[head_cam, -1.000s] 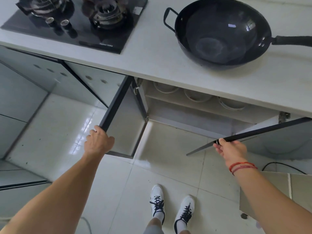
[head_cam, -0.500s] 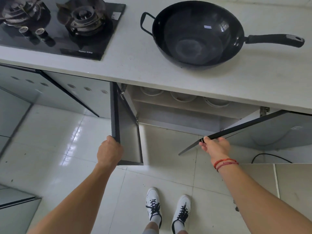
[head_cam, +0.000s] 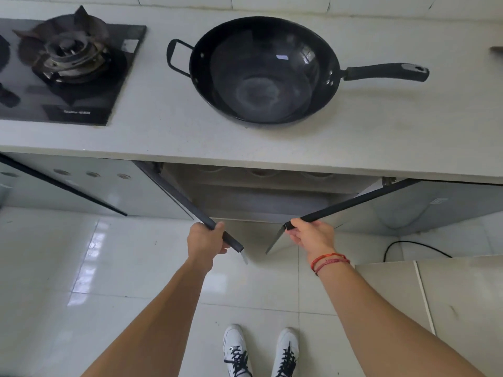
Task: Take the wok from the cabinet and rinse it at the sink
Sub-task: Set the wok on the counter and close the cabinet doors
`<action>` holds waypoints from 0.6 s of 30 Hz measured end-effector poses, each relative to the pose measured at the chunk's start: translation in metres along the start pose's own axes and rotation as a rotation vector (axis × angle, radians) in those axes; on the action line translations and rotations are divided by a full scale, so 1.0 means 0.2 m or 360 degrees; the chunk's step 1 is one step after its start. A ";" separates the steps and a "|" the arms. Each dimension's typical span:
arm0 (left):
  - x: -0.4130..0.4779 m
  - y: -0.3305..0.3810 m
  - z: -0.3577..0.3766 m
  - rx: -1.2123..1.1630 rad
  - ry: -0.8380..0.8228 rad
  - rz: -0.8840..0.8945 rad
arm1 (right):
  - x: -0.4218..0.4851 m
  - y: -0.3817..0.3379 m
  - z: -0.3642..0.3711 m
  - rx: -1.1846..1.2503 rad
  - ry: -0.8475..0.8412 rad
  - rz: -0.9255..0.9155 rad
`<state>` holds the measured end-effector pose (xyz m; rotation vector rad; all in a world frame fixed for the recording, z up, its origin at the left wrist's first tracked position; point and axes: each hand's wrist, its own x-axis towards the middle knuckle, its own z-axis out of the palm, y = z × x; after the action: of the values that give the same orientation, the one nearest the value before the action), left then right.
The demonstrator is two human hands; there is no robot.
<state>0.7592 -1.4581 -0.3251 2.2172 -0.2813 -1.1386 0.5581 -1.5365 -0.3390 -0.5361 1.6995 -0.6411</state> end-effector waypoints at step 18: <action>0.21 0.46 0.27 -0.0639 -0.0407 -0.0217 | 0.16 -0.39 0.22 0.0096 -0.0164 0.0320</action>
<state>0.7502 -1.5728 -0.3196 1.7624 -0.0010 -1.4165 0.5944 -1.6217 -0.3175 -0.3440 1.6073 -0.5092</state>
